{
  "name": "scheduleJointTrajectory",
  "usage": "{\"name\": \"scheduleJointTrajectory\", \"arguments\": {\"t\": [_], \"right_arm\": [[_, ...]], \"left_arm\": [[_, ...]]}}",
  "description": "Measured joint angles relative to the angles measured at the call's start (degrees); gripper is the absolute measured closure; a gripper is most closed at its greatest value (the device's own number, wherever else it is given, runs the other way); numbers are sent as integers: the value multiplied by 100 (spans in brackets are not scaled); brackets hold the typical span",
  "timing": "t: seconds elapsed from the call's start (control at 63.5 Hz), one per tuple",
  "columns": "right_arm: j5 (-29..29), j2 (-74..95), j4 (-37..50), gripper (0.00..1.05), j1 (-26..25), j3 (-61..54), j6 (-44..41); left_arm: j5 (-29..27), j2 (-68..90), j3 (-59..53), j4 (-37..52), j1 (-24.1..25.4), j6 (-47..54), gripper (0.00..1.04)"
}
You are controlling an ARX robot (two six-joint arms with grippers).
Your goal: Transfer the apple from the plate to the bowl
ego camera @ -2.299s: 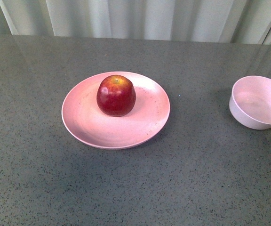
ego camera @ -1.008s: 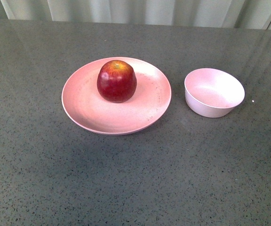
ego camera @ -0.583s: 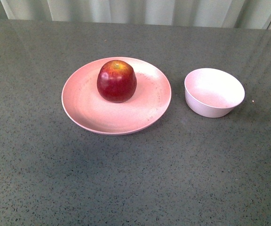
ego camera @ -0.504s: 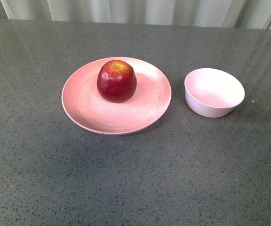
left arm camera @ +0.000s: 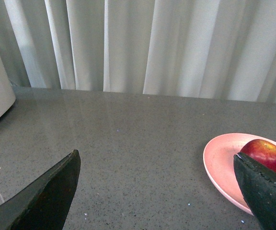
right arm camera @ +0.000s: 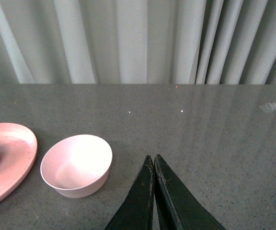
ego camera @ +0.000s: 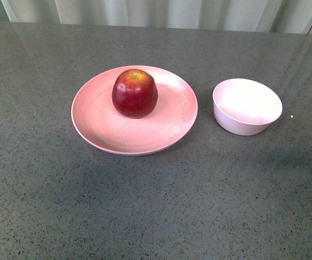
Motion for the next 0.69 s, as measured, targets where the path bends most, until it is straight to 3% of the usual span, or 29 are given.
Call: {"name": "scheduleJointTrajectory", "arguments": {"t": [0.693], "right_arm": [[2,-2387,-2194,103,0,-9,0]], "left_arm": [[0,0,0,0,0,0,9]]}}
